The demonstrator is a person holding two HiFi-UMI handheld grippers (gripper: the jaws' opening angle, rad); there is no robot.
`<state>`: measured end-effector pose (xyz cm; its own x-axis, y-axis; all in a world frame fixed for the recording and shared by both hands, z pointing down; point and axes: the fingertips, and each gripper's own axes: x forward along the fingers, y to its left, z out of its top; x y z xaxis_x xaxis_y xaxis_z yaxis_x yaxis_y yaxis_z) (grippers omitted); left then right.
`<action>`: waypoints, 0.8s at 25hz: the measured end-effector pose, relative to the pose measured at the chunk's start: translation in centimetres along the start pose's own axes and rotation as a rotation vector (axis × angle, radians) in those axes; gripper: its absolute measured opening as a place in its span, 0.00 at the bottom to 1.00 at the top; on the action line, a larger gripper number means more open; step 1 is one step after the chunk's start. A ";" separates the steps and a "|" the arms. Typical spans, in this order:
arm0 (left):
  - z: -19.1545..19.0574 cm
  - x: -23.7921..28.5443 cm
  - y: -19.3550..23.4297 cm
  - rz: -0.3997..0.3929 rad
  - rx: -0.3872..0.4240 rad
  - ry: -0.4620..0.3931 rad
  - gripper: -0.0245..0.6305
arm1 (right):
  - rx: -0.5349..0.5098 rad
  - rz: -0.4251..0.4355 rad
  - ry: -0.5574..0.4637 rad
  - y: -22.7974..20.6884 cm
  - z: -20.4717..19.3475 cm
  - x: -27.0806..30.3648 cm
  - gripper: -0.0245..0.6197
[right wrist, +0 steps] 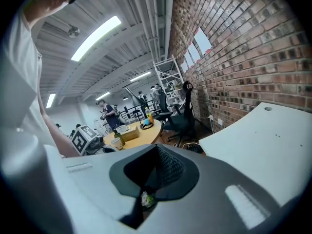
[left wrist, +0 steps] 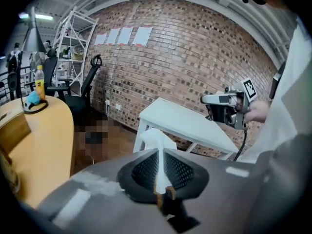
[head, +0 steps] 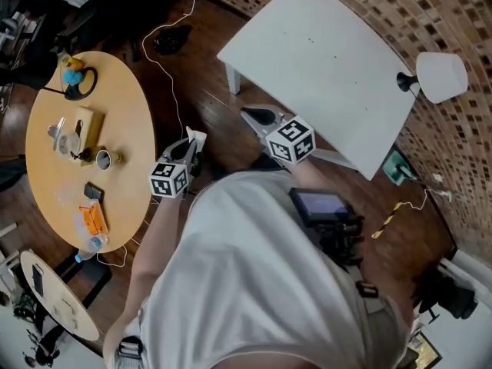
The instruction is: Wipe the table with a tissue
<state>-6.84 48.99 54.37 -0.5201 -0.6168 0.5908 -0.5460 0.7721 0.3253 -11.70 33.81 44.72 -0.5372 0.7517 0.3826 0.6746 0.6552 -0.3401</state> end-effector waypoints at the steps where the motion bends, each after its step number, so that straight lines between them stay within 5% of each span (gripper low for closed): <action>1: 0.8 1.1 -0.7 -0.011 -0.001 0.002 0.08 | 0.005 -0.015 -0.007 -1.2 0.3 -0.8 0.05; 5: 4.0 4.5 -2.4 -0.068 0.034 -0.012 0.08 | 0.008 -0.058 -0.045 -5.5 1.7 -2.8 0.05; 10: 7.7 8.1 -4.2 -0.042 0.130 -0.040 0.08 | 0.016 -0.098 -0.077 -9.3 3.0 -5.8 0.05; 20: 12.3 15.0 -10.8 -0.135 0.172 -0.072 0.08 | 0.053 -0.193 -0.130 -16.1 2.4 -13.2 0.05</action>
<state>-16.79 29.56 50.65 -0.4770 -0.7269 0.4941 -0.7147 0.6480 0.2633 -16.64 13.51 43.11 -0.7167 0.6134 0.3319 0.5274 0.7880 -0.3175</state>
